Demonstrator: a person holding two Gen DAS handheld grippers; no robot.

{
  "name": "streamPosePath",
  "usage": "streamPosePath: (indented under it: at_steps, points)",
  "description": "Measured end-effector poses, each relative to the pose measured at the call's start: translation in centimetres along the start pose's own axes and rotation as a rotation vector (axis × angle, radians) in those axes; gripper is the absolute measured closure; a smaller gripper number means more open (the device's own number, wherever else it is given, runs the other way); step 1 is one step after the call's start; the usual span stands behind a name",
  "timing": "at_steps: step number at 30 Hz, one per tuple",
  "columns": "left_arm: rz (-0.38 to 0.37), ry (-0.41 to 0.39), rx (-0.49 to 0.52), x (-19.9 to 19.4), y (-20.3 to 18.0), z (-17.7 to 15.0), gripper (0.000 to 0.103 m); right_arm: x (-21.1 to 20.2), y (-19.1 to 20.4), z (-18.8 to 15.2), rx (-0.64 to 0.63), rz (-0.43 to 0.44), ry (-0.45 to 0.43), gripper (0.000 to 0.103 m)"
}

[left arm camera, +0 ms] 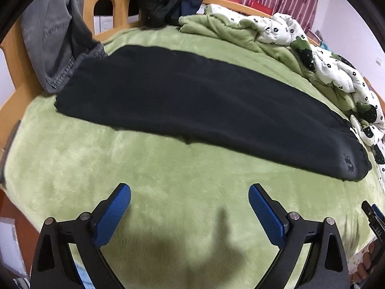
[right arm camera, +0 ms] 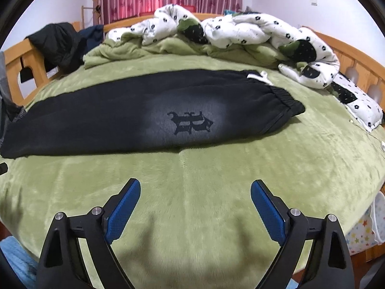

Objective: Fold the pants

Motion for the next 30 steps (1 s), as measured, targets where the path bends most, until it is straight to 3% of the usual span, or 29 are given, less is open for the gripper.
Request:
streamPosePath:
  at_steps: [4,6,8,14,18,22,26,30]
  points:
    - [-0.100,0.042,-0.040,2.5,0.5,0.4,0.008,3.2,0.3,0.9,0.018,0.068,0.074,0.033]
    - [-0.106,0.053,-0.064,3.8,1.1,0.5,0.008,4.4,0.0,1.2,0.048,0.085,0.084,0.033]
    - [-0.066,0.050,-0.073,5.1,1.8,0.9,0.008,5.6,-0.4,1.6,0.092,0.110,0.078,0.033]
    - [-0.012,0.023,-0.025,6.5,1.8,2.1,0.008,8.3,-2.3,2.6,0.251,0.176,0.089,0.033]
    - [-0.016,0.016,-0.026,7.0,2.1,2.7,0.008,9.2,-3.2,3.6,0.319,0.223,0.092,0.033]
    - [-0.081,0.006,-0.089,6.9,3.1,3.5,0.008,10.1,-3.9,4.5,0.377,0.258,0.104,0.033]
    - [-0.214,-0.001,-0.244,7.1,5.5,4.6,0.008,10.9,-4.5,5.1,0.408,0.275,0.099,0.033]
    - [-0.221,-0.017,-0.310,8.4,6.9,6.3,0.009,11.9,-4.9,6.1,0.421,0.266,0.074,0.033]
Point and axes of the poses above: each gripper's, at about its wrist camera, not at the fingertips, and x roughly the way its jaws point, y to its left, z to its top, the point moved 7 cm from there along x, roughly the way its jaws point
